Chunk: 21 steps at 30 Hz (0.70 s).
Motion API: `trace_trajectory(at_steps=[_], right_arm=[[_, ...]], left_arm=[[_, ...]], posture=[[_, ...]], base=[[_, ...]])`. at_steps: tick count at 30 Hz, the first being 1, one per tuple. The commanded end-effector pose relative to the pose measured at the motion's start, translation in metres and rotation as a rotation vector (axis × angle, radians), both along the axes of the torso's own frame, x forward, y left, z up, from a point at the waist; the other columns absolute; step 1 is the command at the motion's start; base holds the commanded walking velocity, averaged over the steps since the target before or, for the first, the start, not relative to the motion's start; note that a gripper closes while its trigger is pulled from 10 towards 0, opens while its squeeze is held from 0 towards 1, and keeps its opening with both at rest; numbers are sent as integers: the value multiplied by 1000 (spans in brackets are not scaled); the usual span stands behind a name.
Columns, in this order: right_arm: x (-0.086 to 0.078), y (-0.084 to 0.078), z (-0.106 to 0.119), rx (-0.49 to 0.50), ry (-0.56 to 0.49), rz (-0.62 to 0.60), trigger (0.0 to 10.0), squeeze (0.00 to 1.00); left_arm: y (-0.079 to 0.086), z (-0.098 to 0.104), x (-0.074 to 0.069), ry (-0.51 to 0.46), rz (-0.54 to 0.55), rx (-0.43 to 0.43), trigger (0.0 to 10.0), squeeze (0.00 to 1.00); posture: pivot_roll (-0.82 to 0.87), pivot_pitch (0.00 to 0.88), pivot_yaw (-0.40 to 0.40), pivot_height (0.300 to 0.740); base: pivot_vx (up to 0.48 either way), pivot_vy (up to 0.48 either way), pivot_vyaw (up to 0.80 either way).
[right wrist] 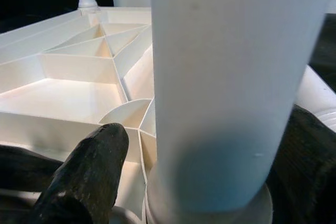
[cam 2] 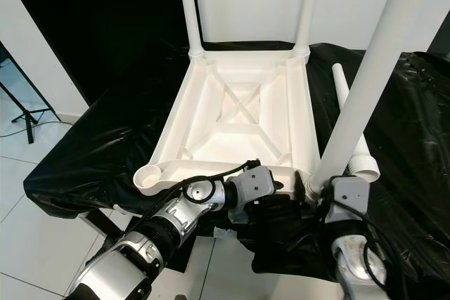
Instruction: Building children table
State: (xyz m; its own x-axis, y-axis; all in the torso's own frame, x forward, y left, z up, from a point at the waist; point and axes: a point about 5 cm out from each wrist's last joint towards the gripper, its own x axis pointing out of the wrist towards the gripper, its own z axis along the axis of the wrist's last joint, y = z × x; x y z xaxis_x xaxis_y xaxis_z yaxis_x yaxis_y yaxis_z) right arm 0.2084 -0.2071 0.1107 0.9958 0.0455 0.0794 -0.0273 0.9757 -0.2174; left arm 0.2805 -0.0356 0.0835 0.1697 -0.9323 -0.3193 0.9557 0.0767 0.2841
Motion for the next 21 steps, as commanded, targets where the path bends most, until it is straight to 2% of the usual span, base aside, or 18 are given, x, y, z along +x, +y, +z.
trace_trajectory(at_steps=[1, 6, 11, 12, 13, 15, 21], right_arm=[[-1, -2, 0, -21, -3, 64, 10000, 0], [0, -10, -2, 17, 62, 145, 10000, 0], [0, -10, -2, 17, 62, 145, 10000, 0], [-2, -12, -4, 21, 99, 196, 0, 0], [-2, -12, -4, 21, 99, 196, 0, 0], [-6, -15, -9, 16, 180, 295, 0, 0], [-10, -11, -14, 42, 244, 381, 0, 0]], left_arm=[[16, -34, -11, 114, 11, 128, 10000, 0], [15, -34, -11, 113, 7, 128, 10000, 0], [15, -34, -11, 113, 7, 128, 10000, 0], [16, -33, -10, 110, 7, 129, 10000, 0], [16, -33, -10, 110, 7, 129, 10000, 0], [18, -32, -9, 106, 6, 131, 10000, 0], [19, -33, -9, 106, 5, 132, 10000, 0]], posture=[[38, 0, 45, 740], [38, 0, 47, 740], [38, 0, 47, 740], [40, 0, 48, 740], [40, 0, 48, 740], [44, 0, 55, 740], [46, 0, 56, 740]], base=[[0, 0, 0], [0, 0, 0], [0, 0, 0], [0, 0, 0], [0, 0, 0], [0, 0, 0], [0, 0, 0]])
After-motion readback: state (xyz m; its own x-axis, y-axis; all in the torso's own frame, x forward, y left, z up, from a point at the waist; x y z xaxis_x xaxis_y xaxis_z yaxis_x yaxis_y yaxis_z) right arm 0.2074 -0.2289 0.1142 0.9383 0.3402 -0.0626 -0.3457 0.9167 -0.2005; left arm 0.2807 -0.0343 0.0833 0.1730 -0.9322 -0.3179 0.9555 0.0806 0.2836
